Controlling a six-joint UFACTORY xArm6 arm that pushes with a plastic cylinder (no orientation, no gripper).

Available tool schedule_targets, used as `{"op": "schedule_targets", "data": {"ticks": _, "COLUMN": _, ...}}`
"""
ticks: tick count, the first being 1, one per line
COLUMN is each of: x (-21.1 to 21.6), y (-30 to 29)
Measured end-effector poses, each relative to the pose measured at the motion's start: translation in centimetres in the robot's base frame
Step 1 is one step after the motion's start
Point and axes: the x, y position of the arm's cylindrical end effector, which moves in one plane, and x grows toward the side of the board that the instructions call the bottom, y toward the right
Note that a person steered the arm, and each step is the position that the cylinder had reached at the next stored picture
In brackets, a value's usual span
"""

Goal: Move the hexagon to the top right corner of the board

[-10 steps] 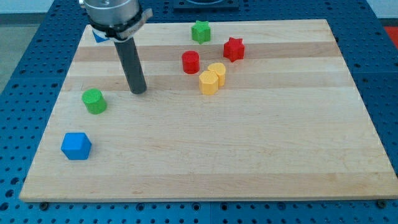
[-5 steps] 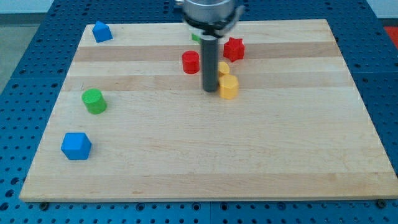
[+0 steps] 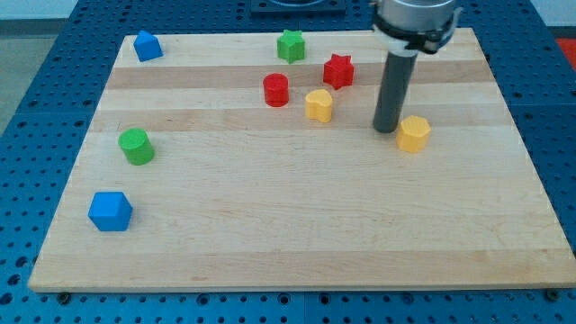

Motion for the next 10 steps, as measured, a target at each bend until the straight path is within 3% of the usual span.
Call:
{"op": "schedule_targets", "data": {"ticks": 2, "x": 3.4, "y": -0.1}}
{"op": "schedule_targets", "data": {"ticks": 3, "x": 3.5, "y": 2.9}}
{"op": "schedule_targets", "data": {"ticks": 5, "x": -3.1, "y": 7.9}}
{"op": "schedule_targets", "data": {"ticks": 7, "x": 1.2, "y": 8.3}}
{"op": "schedule_targets", "data": {"ticks": 9, "x": -9.4, "y": 9.4}}
{"op": "schedule_targets", "data": {"ticks": 10, "x": -9.9, "y": 8.6}}
